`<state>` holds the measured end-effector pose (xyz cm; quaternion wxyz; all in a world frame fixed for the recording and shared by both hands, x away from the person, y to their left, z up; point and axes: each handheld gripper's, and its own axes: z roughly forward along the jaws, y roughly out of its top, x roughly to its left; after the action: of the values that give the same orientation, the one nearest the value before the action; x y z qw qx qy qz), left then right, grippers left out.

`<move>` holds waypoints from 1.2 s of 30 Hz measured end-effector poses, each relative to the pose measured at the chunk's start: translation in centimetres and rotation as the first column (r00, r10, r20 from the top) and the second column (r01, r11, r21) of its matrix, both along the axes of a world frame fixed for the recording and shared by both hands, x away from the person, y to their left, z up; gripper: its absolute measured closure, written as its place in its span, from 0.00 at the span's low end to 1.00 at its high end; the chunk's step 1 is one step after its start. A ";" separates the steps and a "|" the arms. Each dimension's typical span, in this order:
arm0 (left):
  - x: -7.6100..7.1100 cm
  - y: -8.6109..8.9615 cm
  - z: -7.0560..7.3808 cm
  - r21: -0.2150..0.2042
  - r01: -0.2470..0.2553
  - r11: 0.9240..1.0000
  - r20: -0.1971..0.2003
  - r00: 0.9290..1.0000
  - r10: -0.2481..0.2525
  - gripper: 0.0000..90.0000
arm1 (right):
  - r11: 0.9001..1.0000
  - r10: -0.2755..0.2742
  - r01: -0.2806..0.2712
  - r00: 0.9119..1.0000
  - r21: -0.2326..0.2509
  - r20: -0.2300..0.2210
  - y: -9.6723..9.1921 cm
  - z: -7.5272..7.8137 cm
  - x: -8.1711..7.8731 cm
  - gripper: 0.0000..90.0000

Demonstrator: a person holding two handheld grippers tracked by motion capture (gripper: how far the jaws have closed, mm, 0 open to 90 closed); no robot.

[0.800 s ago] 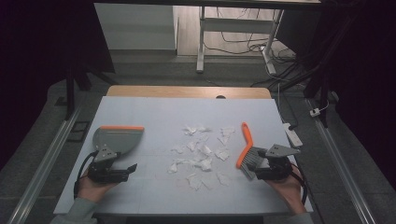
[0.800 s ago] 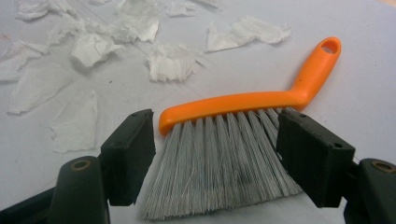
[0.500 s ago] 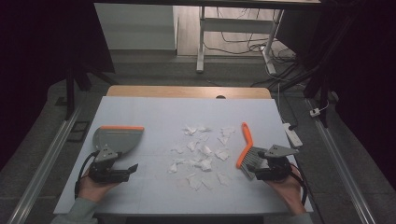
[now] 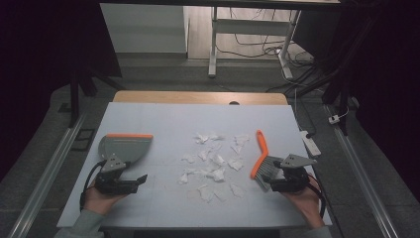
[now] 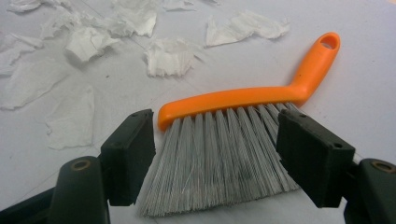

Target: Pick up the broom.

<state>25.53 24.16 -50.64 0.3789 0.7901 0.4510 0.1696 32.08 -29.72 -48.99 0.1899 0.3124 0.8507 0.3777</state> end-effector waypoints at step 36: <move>0.2 -0.3 -0.5 0.008 0.020 1.000 -0.011 1.000 -0.019 0.23 | 0.987 -0.132 0.122 0.986 -0.104 -0.103 3.8 5.7 5.1 0.35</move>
<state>25.75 23.84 -51.16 0.3750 0.7969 0.4446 0.1634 37.17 -25.87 -43.33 0.1815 0.3768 0.8555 0.3052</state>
